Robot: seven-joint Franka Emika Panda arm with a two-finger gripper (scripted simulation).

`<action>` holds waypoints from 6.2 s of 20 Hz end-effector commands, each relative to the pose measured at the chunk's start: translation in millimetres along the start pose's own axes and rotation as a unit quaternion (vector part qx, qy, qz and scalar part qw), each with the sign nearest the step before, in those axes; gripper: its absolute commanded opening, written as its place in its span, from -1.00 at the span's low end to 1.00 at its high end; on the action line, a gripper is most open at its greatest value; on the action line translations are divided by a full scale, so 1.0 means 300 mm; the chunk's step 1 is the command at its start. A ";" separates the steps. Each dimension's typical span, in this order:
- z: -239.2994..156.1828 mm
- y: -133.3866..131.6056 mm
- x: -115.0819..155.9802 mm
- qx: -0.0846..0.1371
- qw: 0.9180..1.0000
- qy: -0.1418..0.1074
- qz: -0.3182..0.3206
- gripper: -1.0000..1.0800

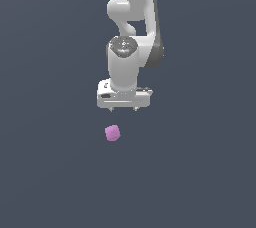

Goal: Pick up the object and move it to a goal position.

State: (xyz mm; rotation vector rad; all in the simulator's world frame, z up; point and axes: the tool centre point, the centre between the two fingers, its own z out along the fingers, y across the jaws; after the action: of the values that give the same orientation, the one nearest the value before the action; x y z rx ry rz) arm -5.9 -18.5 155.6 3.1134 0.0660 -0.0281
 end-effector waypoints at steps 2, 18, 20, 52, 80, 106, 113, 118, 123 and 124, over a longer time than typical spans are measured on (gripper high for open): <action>-0.001 0.000 0.000 0.000 1.000 0.000 0.000 0.92; -0.035 0.016 0.011 -0.003 1.000 0.011 -0.020 0.92; -0.028 0.021 0.017 -0.003 1.000 0.011 -0.025 0.92; 0.240 0.182 0.156 0.012 0.989 0.011 -0.145 0.92; 0.381 0.176 0.159 0.012 0.989 0.011 -0.147 -1.00; -0.273 -0.092 -0.012 0.011 0.989 0.011 -0.147 -1.00; -0.541 -0.200 -0.078 0.011 0.989 0.011 -0.147 -1.00; -0.730 -0.278 -0.121 0.011 0.989 0.011 -0.148 -1.00; -0.908 -0.349 -0.159 0.011 0.989 0.011 -0.148 -1.00; -0.939 -0.362 -0.165 0.011 0.989 0.011 -0.148 -1.00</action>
State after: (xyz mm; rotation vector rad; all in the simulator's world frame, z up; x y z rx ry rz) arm -51.3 89.5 420.3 3.0944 0.5303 0.0018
